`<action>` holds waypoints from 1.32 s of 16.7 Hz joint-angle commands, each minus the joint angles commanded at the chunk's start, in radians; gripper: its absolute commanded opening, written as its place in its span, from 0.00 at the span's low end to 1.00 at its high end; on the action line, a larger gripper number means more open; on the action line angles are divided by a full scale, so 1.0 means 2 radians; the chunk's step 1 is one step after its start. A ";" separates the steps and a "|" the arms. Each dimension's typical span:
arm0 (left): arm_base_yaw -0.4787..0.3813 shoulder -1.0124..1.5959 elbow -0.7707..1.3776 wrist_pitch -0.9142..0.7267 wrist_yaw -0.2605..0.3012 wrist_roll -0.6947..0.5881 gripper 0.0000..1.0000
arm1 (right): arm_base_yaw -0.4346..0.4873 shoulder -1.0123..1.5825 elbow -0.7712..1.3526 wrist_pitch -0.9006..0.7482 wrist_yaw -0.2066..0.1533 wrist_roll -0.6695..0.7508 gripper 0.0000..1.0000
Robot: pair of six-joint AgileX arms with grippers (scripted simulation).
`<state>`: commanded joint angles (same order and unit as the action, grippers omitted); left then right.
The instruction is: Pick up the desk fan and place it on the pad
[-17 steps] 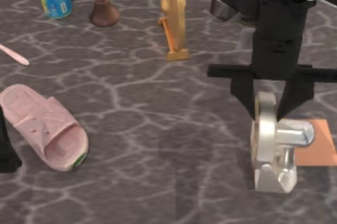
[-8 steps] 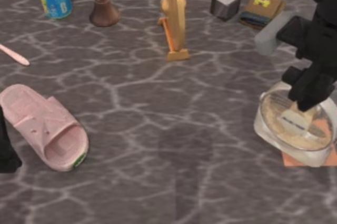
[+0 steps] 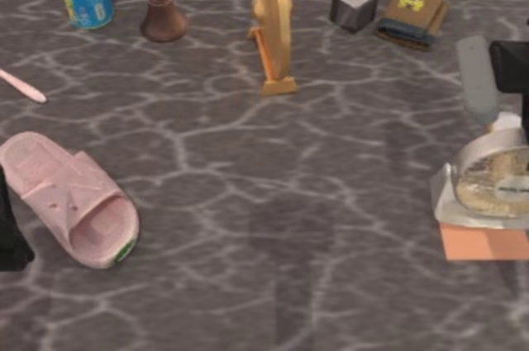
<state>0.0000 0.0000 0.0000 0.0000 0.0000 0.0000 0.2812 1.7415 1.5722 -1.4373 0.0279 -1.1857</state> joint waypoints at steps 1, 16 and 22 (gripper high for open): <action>0.000 0.000 0.000 0.000 0.000 0.000 1.00 | -0.004 -0.002 -0.005 0.002 0.003 -0.023 0.00; 0.000 0.000 0.000 0.000 0.000 0.000 1.00 | -0.012 0.000 -0.073 0.072 0.007 -0.060 0.00; 0.000 0.000 0.000 0.000 0.000 0.000 1.00 | -0.012 0.000 -0.075 0.074 0.007 -0.061 0.15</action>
<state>0.0000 0.0000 0.0000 0.0000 0.0000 0.0000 0.2566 1.7423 1.4215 -1.2896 0.0420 -1.3071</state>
